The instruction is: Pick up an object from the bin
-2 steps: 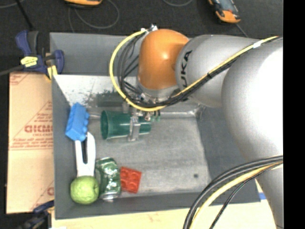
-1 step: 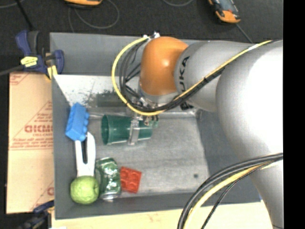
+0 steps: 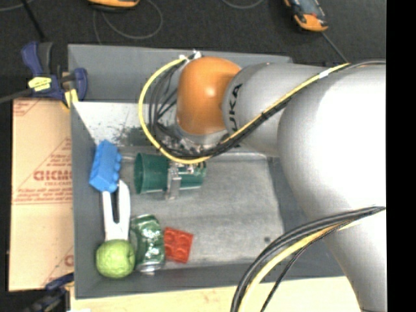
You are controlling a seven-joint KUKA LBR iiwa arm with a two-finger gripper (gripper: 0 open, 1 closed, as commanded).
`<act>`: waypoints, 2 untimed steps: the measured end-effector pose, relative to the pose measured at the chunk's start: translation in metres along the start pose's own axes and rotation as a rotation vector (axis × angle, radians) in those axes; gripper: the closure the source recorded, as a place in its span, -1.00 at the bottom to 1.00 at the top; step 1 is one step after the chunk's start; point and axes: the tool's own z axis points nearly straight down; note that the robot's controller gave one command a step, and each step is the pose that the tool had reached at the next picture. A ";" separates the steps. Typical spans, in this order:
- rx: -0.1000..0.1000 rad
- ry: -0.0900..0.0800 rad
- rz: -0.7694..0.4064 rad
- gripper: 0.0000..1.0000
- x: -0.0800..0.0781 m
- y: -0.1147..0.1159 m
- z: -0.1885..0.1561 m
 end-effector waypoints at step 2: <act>0.000 0.003 0.172 1.00 0.035 -0.031 0.015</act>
Offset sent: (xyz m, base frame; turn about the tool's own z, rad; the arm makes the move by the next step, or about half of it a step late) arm -0.0355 -0.0304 -0.0165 0.1714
